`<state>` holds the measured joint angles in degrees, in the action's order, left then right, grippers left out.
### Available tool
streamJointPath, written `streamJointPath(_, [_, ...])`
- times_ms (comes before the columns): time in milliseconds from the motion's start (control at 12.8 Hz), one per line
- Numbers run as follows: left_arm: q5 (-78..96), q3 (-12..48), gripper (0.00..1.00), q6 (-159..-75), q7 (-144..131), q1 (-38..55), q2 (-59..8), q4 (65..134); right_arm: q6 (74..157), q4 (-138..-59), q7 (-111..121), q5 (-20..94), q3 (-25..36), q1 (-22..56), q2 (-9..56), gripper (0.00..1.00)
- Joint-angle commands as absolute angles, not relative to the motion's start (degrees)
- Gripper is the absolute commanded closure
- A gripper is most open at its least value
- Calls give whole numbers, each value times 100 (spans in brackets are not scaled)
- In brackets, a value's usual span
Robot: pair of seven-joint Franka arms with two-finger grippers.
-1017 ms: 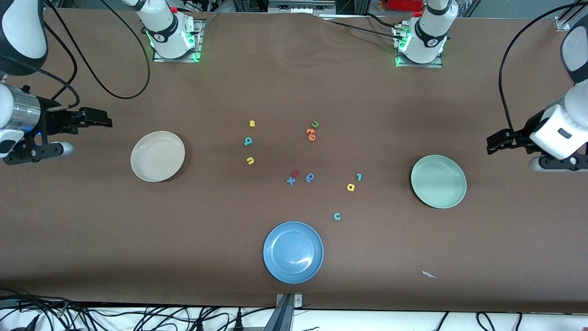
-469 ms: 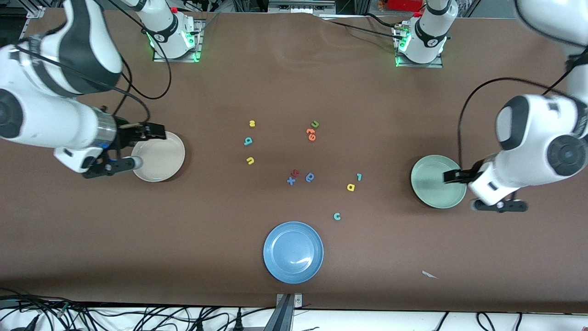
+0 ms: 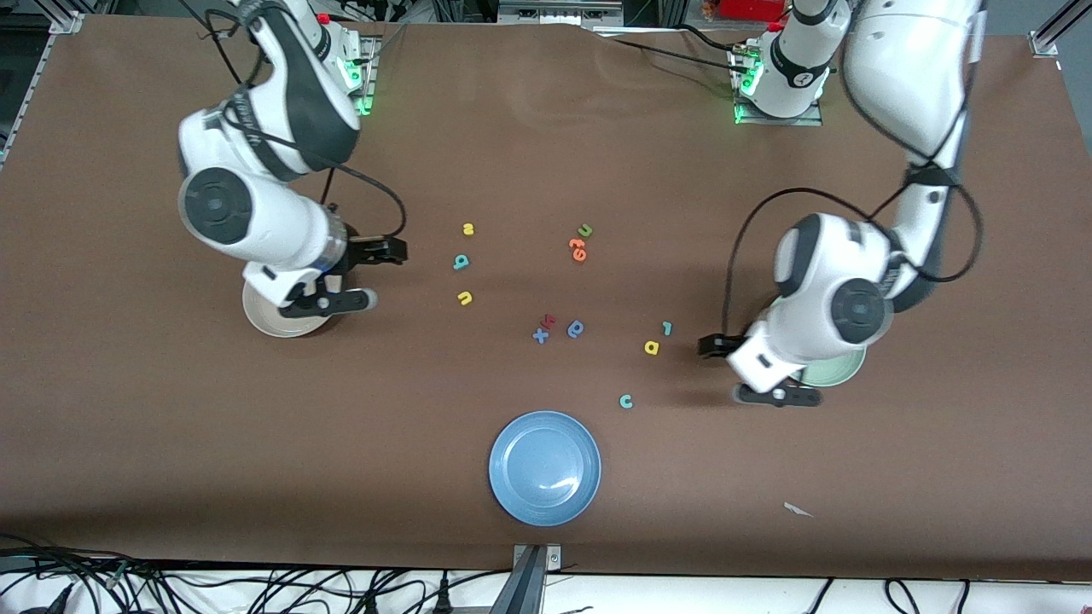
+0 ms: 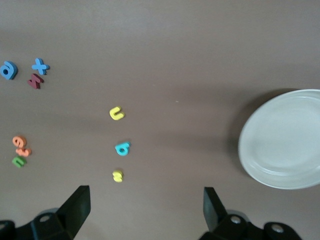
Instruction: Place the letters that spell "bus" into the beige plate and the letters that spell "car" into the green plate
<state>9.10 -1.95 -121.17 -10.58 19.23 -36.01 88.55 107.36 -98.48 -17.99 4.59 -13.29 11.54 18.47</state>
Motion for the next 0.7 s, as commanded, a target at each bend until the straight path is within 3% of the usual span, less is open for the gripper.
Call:
streamJointPath(0, [941, -290, 0, -12540, -1301, 2310, -4050, 8675, 11747, -11018, -2232, 273, -1599, 1090, 1354, 0])
streamJointPath(391, [870, -290, 1, -13104, -1441, 2627, -4411, 8771, 13154, -12320, -2758, 255, -2134, 1090, 1134, 0])
streamJointPath(626, [870, -299, 8, -13113, -1573, 2716, -4535, 8754, 13956, -12980, -3312, -244, -2381, 1107, 1143, 0])
